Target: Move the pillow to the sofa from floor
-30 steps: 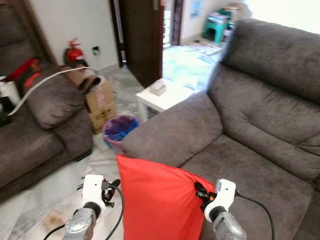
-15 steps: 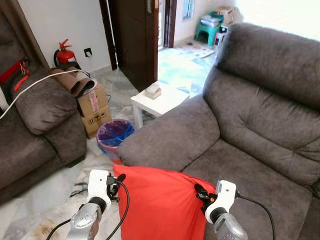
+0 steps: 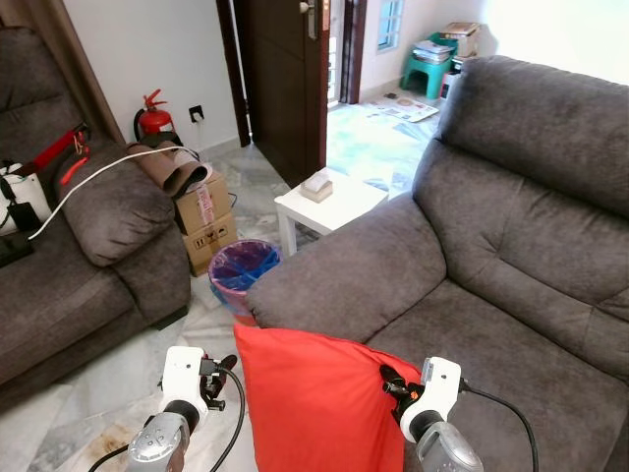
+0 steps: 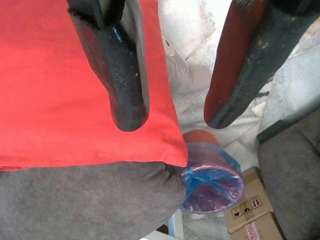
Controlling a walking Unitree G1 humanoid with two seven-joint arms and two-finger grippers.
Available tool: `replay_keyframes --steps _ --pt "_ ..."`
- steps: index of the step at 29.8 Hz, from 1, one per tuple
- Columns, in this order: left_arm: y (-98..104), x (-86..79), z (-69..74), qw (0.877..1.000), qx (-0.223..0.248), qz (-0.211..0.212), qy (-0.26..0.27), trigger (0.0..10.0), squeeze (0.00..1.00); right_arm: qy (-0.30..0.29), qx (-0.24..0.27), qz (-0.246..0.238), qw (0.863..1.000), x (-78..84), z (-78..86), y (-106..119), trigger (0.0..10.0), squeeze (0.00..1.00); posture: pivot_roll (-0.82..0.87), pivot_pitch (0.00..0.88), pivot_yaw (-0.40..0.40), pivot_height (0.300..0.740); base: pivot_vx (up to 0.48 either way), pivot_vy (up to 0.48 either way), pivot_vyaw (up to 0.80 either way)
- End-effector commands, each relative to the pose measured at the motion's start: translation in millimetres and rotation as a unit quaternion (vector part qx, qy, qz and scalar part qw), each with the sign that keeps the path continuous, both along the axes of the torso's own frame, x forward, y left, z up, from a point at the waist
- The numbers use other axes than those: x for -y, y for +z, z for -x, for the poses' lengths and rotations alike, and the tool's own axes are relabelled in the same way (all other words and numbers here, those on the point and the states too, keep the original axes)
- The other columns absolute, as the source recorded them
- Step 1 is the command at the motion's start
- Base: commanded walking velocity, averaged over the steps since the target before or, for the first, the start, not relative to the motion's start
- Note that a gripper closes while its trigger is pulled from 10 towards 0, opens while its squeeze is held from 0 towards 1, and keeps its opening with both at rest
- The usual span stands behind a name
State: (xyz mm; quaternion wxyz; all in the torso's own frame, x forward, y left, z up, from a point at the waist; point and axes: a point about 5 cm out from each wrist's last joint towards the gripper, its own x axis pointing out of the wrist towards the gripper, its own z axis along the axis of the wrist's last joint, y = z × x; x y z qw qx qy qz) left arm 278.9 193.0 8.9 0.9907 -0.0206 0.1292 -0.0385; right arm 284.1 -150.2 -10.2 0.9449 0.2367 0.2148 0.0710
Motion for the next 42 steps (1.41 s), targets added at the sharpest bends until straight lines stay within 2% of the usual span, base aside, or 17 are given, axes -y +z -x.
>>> replay_keyframes --steps 1,7,26,42 --pt "0.2 -2.3 0.9 1.000 0.003 0.004 0.007 10.0 0.00 -0.022 0.063 0.009 0.998 10.9 -20.0 23.6 10.0 0.00 0.19 0.073 0.013 0.740 -0.262 0.000 0.00" --pt "0.6 -1.5 0.3 1.000 0.005 0.004 0.007 10.0 0.00 -0.021 0.063 0.011 0.998 11.6 -20.5 24.2 10.0 0.00 0.19 0.065 0.008 0.740 -0.276 0.000 0.00" --pt "-0.6 1.6 0.2 1.000 0.003 0.007 0.013 10.0 0.00 -0.021 0.058 0.016 0.998 15.2 -20.9 24.2 10.0 0.00 0.18 0.066 -0.006 0.740 0.000 0.000 0.00" --pt "-1.6 2.4 0.8 1.000 0.002 0.008 0.016 10.0 0.00 -0.010 0.053 0.014 0.998 12.2 -20.7 23.2 10.0 0.00 0.18 0.073 -0.011 0.740 0.000 0.000 -0.79"
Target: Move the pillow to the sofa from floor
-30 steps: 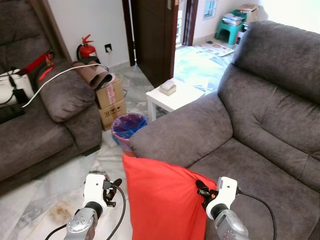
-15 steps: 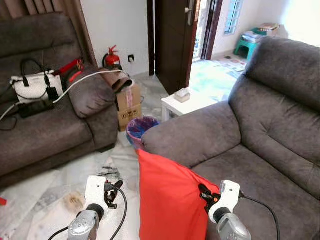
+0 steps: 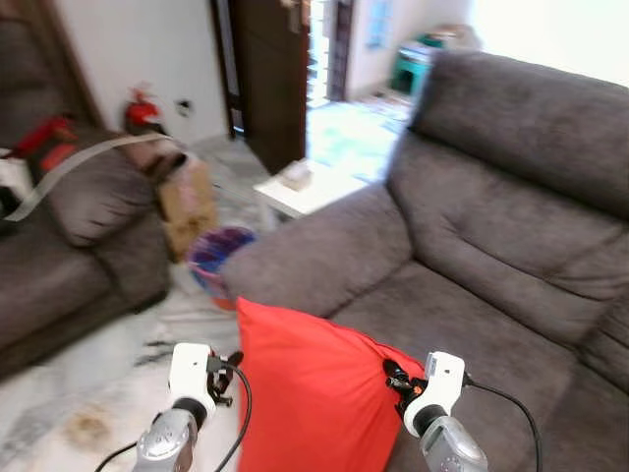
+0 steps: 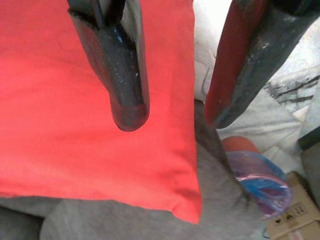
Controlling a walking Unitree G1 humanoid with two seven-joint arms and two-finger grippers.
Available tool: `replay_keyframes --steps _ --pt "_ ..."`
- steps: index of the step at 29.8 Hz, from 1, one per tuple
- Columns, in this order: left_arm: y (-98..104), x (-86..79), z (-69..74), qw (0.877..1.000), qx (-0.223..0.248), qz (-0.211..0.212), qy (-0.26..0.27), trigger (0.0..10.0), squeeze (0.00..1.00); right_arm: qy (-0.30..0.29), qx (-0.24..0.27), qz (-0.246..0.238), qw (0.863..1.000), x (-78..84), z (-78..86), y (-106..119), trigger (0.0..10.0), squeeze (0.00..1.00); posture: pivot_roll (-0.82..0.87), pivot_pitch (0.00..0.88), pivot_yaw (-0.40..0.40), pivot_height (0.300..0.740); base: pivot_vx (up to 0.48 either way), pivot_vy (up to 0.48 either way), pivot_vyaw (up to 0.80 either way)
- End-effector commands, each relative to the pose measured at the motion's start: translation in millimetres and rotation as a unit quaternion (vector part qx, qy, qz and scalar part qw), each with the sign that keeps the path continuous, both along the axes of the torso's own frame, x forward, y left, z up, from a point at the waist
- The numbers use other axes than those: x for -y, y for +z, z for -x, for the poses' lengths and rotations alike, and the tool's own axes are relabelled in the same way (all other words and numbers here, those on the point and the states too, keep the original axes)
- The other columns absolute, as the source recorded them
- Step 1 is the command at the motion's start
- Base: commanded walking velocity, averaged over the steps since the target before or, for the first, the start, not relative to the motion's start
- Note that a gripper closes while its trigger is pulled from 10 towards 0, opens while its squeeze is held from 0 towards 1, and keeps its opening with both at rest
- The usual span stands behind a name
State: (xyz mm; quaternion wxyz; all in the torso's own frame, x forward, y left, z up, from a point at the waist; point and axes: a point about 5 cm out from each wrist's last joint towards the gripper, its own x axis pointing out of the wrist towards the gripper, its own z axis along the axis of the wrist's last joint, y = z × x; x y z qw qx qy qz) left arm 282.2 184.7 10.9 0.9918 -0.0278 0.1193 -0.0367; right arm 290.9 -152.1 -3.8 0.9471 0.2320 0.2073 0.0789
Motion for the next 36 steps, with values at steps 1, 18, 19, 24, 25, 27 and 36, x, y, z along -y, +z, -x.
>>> replay_keyframes --steps 1,18,19,24,25,27,36 --pt "-3.5 -5.8 4.0 1.000 -0.007 0.001 0.013 10.0 0.00 -0.016 0.043 0.011 0.999 10.2 -13.9 16.8 10.0 0.00 0.18 0.073 -0.011 0.740 0.000 0.000 -0.78" --pt "-2.8 -5.1 3.4 1.000 -0.005 0.004 0.013 10.0 0.00 -0.023 0.054 0.011 0.998 11.0 -15.3 19.4 10.0 0.00 0.19 0.072 -0.011 0.740 -0.051 0.000 -0.46" --pt "-2.9 -5.2 3.5 1.000 -0.005 0.004 0.014 10.0 0.00 -0.023 0.055 0.011 0.998 11.1 -15.3 19.4 10.0 0.00 0.19 0.071 -0.011 0.740 -0.292 0.000 0.00" --pt "-2.8 -5.2 3.4 1.000 -0.005 0.004 0.014 10.0 0.00 -0.024 0.055 0.012 0.998 11.7 -15.3 19.6 10.0 0.00 0.19 0.073 -0.011 0.740 -0.296 0.000 0.00" --pt "-2.8 -5.1 3.4 1.000 -0.005 0.004 0.014 10.0 0.00 -0.024 0.055 0.012 0.998 11.8 -15.3 19.6 10.0 0.00 0.19 0.073 -0.012 0.740 -0.296 0.000 0.00" --pt "-2.9 -4.9 3.5 1.000 -0.005 0.005 0.014 10.0 0.00 -0.024 0.055 0.012 0.998 12.2 -15.3 19.5 10.0 0.00 0.18 0.073 -0.012 0.740 -0.296 0.000 0.00" --pt "-3.1 -4.6 3.9 1.000 -0.005 0.003 0.015 10.0 0.00 -0.022 0.056 0.014 0.998 12.1 -16.1 20.3 10.0 0.00 0.19 0.073 -0.016 0.740 -0.232 0.000 0.00"
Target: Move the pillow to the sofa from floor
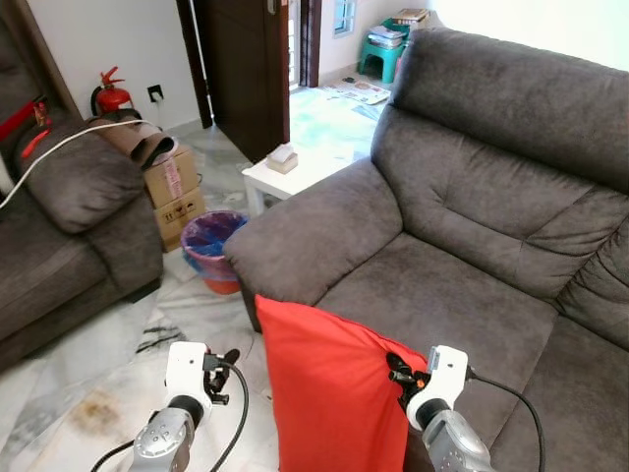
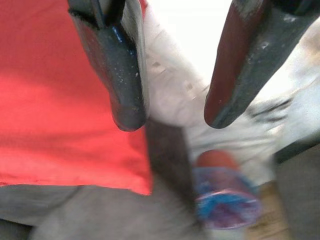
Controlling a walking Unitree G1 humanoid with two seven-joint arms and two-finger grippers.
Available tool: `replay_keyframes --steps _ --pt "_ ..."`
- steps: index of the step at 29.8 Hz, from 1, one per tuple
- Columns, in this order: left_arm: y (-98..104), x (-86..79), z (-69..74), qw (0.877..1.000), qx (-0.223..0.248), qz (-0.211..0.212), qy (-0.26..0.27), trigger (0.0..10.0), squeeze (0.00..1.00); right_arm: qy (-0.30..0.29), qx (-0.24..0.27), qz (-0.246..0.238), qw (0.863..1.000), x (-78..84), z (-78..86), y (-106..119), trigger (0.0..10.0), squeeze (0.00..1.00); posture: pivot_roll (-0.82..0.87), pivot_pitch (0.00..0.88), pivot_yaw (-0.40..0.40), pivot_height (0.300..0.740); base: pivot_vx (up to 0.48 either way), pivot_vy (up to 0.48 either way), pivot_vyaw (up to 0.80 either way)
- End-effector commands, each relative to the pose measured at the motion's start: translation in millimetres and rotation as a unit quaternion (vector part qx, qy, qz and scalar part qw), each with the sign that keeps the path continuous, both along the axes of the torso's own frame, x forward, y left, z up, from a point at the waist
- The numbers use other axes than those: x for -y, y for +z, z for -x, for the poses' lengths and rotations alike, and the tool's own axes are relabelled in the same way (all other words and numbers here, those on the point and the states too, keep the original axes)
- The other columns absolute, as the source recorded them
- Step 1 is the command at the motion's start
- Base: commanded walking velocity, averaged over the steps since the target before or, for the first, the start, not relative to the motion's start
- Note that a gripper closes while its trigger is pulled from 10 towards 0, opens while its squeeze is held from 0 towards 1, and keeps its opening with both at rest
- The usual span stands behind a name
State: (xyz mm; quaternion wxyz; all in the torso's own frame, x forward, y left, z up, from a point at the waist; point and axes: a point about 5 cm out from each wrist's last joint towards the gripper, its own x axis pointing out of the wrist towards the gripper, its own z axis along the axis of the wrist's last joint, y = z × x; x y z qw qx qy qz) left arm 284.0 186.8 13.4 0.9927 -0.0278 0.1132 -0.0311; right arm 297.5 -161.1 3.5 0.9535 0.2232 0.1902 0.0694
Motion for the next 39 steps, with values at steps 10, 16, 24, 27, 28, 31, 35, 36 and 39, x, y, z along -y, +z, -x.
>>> replay_keyframes --steps 10,16,24,27,28,31,35,36,39 --pt "-6.7 -3.2 6.8 1.000 -0.013 0.004 0.011 10.0 0.00 -0.010 0.039 0.005 0.999 3.4 -9.3 12.8 10.0 0.00 0.19 0.077 -0.017 0.740 0.000 0.000 0.00" --pt "-6.9 -3.5 7.2 1.000 -0.014 0.005 0.009 10.0 0.00 -0.009 0.037 0.006 0.999 2.8 -8.6 11.8 10.0 0.00 0.19 0.078 -0.017 0.740 0.000 0.000 0.00" --pt "-4.8 -5.5 6.0 1.000 -0.015 -0.004 -0.022 10.0 0.00 0.018 0.040 0.040 0.998 3.9 -10.7 14.3 10.0 0.00 0.18 0.070 -0.011 0.740 0.000 0.000 0.00" --pt "-4.3 -10.3 8.7 0.998 -0.017 -0.022 -0.054 10.0 0.00 0.065 0.046 0.094 0.992 4.4 -13.0 17.4 10.0 0.00 0.18 0.061 -0.009 0.740 0.000 0.000 0.00" --pt "-5.2 -12.3 10.9 0.996 -0.023 -0.029 -0.075 10.0 0.00 0.083 0.047 0.115 0.989 4.6 -13.6 18.2 10.0 0.00 0.18 0.059 -0.010 0.740 0.000 0.000 0.00" --pt "-9.0 -14.1 15.6 0.992 -0.043 -0.038 -0.114 10.0 0.00 0.106 0.050 0.140 0.983 4.9 -14.6 19.8 10.0 0.00 0.18 0.053 -0.010 0.740 0.000 0.000 0.00" --pt "-16.2 -15.9 25.3 0.981 -0.078 -0.045 -0.175 10.0 0.00 0.128 0.055 0.156 0.978 6.0 -16.1 22.2 10.0 0.00 0.18 0.046 -0.011 0.740 0.000 0.000 0.00" --pt "-20.3 -17.1 33.4 0.969 -0.100 -0.046 -0.219 10.0 0.00 0.151 0.057 0.172 0.972 6.8 -16.3 23.2 10.0 0.00 0.18 0.044 -0.011 0.740 0.000 0.000 0.00" --pt "-23.0 -20.5 41.0 0.957 -0.116 -0.067 -0.258 10.0 0.00 0.177 0.062 0.181 0.965 8.2 -15.7 24.3 10.0 0.00 0.19 0.038 -0.010 0.740 0.000 0.000 0.00"
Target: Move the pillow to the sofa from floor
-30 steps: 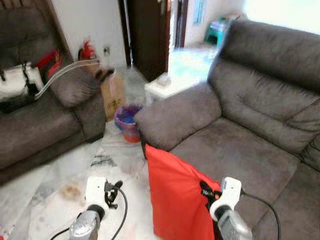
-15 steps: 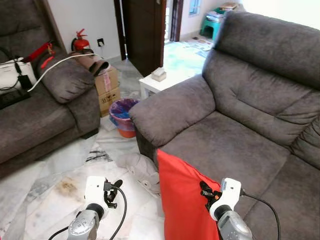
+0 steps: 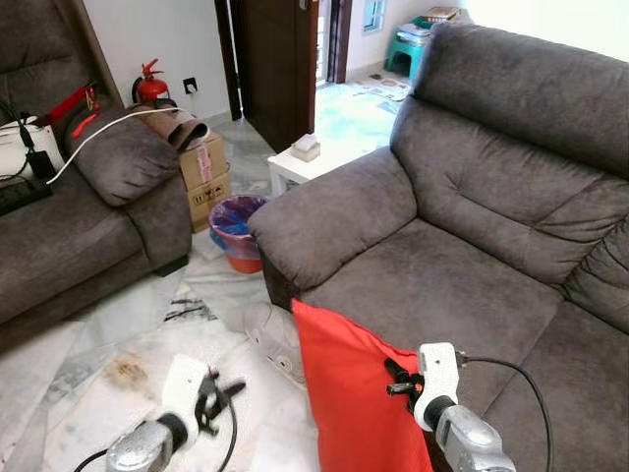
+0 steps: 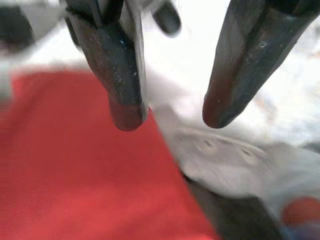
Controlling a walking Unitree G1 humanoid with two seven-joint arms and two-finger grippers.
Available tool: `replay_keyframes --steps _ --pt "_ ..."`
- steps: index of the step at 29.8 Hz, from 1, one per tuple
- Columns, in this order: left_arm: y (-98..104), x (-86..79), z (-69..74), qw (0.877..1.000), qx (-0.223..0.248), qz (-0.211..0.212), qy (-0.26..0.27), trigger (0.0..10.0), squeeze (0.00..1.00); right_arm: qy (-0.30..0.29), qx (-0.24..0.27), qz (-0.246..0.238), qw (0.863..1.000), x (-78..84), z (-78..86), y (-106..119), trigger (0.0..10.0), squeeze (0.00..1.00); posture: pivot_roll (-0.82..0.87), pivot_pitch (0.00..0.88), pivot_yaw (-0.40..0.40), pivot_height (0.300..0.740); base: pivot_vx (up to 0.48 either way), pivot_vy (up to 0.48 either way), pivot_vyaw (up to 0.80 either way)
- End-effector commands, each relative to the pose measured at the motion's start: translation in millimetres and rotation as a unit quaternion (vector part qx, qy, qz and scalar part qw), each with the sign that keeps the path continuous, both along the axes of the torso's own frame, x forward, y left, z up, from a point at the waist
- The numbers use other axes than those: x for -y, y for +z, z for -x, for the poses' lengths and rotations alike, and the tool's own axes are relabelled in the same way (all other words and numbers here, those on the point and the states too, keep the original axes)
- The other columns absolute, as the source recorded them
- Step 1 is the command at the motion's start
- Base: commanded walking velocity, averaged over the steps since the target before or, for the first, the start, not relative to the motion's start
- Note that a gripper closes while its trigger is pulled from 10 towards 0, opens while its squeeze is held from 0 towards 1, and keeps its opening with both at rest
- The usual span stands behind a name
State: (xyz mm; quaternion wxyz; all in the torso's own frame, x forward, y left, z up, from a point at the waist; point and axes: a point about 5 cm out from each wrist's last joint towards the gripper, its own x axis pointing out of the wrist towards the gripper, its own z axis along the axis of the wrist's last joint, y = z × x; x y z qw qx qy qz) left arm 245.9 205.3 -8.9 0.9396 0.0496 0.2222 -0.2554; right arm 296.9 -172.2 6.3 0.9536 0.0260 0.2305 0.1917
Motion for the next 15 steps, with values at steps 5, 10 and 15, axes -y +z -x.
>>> replay_keyframes --steps 5,10,15 --pt "-4.7 -9.4 14.1 0.996 -0.036 -0.038 -0.070 10.0 0.00 0.126 0.048 0.066 0.989 -2.6 -10.2 18.6 10.0 0.00 0.18 0.025 -0.008 0.740 0.000 0.000 0.00" --pt "-4.5 -9.7 16.7 0.994 -0.048 -0.039 -0.091 10.0 0.00 0.168 0.046 0.081 0.981 -1.3 -8.8 19.7 10.0 0.00 0.18 0.017 -0.008 0.740 0.000 0.000 0.00" --pt "-2.5 -7.1 16.3 0.992 -0.051 -0.042 -0.109 10.0 0.00 0.225 0.032 0.051 0.972 -9.2 -7.5 22.1 10.0 0.00 0.18 0.025 -0.007 0.740 0.000 0.000 0.00"
